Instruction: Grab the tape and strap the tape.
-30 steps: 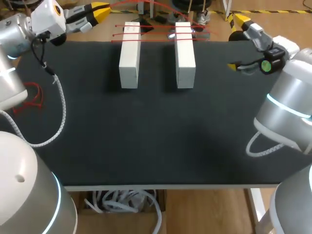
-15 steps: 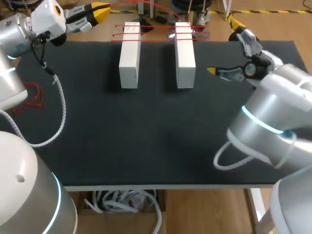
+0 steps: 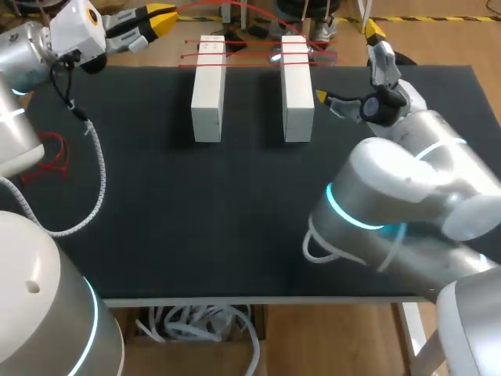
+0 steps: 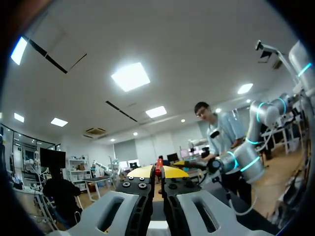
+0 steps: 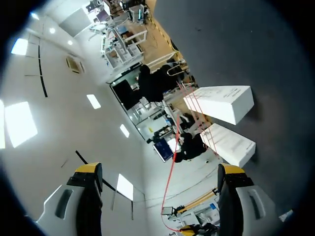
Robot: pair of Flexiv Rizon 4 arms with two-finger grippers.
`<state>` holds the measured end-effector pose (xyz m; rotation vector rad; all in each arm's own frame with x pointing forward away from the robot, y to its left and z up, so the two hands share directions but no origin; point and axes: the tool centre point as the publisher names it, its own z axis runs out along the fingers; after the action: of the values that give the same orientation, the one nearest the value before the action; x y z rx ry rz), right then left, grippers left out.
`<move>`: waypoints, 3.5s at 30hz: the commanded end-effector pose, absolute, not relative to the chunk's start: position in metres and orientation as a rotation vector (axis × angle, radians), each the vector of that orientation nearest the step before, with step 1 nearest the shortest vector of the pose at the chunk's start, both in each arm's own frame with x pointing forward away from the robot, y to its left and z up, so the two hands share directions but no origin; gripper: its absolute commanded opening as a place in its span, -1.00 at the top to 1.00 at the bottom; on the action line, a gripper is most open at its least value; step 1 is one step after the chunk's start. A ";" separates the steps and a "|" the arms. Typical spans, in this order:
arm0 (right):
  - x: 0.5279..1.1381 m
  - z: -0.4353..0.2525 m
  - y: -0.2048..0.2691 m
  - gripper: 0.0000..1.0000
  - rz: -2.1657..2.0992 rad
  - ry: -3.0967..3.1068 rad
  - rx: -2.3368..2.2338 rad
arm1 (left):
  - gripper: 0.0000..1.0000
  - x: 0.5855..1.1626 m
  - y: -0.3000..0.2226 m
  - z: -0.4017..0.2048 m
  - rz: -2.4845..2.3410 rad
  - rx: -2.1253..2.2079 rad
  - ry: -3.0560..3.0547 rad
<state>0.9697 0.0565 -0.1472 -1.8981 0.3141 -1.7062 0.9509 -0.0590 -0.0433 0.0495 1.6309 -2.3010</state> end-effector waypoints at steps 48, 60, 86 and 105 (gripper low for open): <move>1.024 -0.142 0.069 0.07 -1.883 0.629 -1.891 | 1.00 0.951 -0.059 -0.044 -2.302 0.052 1.629; 1.023 -0.140 0.073 0.10 -1.881 0.628 -1.886 | 1.00 0.951 -0.059 -0.044 -2.302 0.052 1.629; 1.019 -0.136 0.076 0.96 -1.878 0.625 -1.874 | 1.00 0.951 -0.059 -0.044 -2.302 0.052 1.629; 1.016 -0.123 0.076 1.00 -2.144 0.355 -1.992 | 1.00 0.951 -0.059 -0.044 -2.302 0.052 1.629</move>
<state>1.0151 0.0748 -0.1277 -1.9654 0.3870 -2.1021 0.9510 -0.0591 -0.0433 0.0494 1.6307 -2.3011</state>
